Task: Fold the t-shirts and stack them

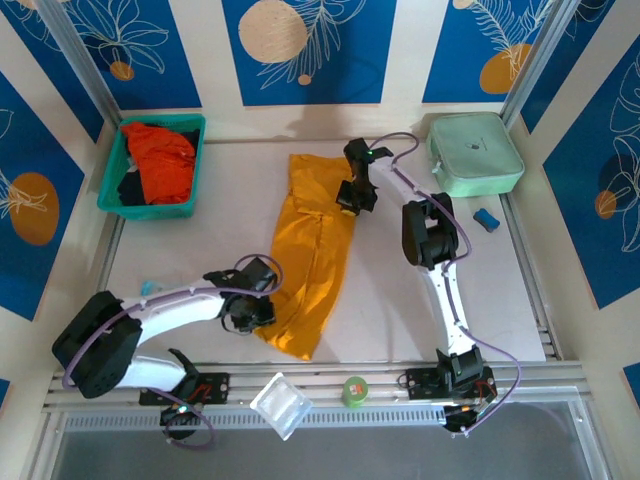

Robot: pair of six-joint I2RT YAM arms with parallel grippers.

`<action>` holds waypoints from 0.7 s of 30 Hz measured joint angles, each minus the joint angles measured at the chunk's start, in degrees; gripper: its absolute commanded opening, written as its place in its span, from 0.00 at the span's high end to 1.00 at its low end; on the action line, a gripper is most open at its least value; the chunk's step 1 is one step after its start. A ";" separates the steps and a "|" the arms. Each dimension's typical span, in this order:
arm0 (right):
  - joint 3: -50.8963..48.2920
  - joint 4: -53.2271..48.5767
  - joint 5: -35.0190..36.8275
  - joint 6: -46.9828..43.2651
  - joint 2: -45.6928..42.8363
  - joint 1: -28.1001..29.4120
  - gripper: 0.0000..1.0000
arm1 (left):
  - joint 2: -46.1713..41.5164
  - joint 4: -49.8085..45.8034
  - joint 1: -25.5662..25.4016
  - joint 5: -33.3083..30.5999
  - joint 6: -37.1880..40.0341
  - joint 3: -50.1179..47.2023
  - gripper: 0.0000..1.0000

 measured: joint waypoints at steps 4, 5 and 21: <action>8.52 -1.70 0.09 -2.64 4.76 -1.46 1.00 | 2.91 7.06 -3.56 2.05 -4.24 0.55 0.75; 10.54 -1.88 0.07 -3.34 5.90 -1.88 1.00 | 3.34 8.55 -4.09 2.56 -5.07 0.61 0.75; 14.32 1.60 -4.13 -7.23 8.81 -5.44 0.97 | 5.35 10.47 -6.27 3.74 -9.40 4.61 0.56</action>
